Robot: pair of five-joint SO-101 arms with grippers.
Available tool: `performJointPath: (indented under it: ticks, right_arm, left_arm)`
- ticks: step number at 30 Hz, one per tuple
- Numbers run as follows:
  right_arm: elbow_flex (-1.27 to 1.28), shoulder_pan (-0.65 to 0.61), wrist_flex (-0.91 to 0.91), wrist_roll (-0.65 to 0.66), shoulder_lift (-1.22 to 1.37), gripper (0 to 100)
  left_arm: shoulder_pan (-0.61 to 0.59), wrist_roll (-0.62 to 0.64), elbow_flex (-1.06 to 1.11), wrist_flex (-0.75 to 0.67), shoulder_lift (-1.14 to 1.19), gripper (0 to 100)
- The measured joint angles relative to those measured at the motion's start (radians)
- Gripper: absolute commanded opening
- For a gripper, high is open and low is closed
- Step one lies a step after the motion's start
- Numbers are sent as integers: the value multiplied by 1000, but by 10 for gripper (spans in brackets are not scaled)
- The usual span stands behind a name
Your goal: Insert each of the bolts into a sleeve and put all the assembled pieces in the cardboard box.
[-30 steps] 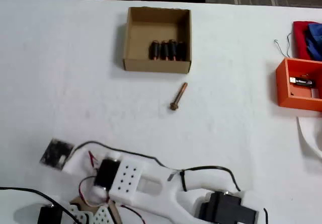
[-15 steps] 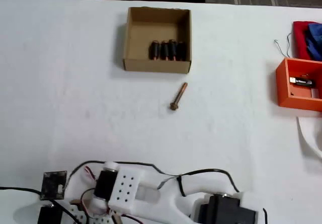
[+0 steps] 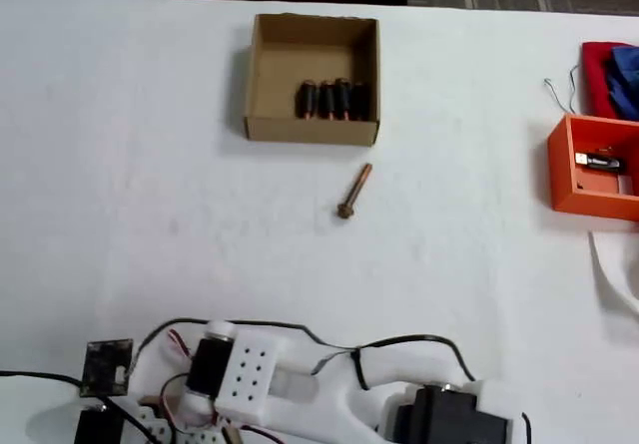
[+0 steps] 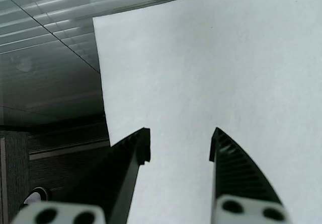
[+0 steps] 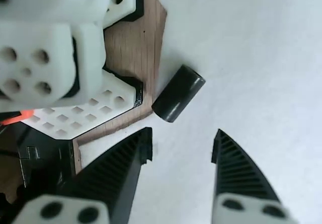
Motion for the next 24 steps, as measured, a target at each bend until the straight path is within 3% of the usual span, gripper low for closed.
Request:
performJointPath:
  ticks: [9,14,20,24]
  right_arm:
    - [3,0,-5,0,2,183]
    - [5,8,-101,-6,3,183]
    - [5,9,-196,-186,3,183]
    - [6,9,-201,-233,3,183]
  left_arm:
    - [0,0,0,0,0,218]
    - [0,0,0,0,0,218]
    - [-9,0,0,0,0,218]
    - [-34,32,0,0,2,218]
